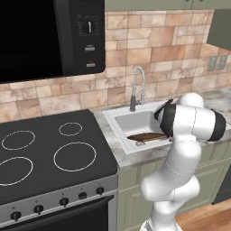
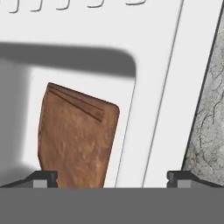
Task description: Move the cutting board and knife to the sink. Then move spray from the cabinet to the counter.
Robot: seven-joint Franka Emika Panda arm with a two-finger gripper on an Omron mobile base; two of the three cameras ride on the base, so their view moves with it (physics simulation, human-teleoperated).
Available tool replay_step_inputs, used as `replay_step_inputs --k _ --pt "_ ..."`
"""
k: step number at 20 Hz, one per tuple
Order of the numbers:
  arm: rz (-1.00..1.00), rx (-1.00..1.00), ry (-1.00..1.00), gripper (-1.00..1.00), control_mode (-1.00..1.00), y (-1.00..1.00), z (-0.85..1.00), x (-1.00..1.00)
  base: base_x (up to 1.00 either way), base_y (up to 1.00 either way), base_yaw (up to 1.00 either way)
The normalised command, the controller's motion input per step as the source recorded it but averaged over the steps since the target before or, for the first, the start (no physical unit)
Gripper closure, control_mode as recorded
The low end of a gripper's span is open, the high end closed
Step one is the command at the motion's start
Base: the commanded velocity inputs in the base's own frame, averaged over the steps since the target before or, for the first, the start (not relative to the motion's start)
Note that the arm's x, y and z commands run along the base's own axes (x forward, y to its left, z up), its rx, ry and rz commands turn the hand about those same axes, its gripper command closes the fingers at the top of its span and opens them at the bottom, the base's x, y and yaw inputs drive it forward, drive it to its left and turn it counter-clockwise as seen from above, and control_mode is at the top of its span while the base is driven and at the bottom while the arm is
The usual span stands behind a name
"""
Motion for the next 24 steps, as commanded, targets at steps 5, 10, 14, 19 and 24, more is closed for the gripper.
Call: replay_step_inputs --k 5,10,14,19,24 --pt "0.0 0.0 0.0 -1.0 -1.0 0.0 0.29 -0.29 0.0 0.0 0.0" --pt "0.04 0.0 -0.01 -1.0 -1.0 0.01 0.3 -0.33 0.0 0.0 0.0" --pt "0.17 0.0 -0.06 -1.0 -1.0 0.06 0.29 -0.39 0.0 0.0 0.0" --pt "0.22 0.0 -0.05 -1.0 -1.0 0.1 0.29 -0.37 0.0 0.0 0.0" --pt "0.24 -0.03 -0.02 -1.0 -1.0 0.12 0.27 -0.37 0.0 0.0 0.0"
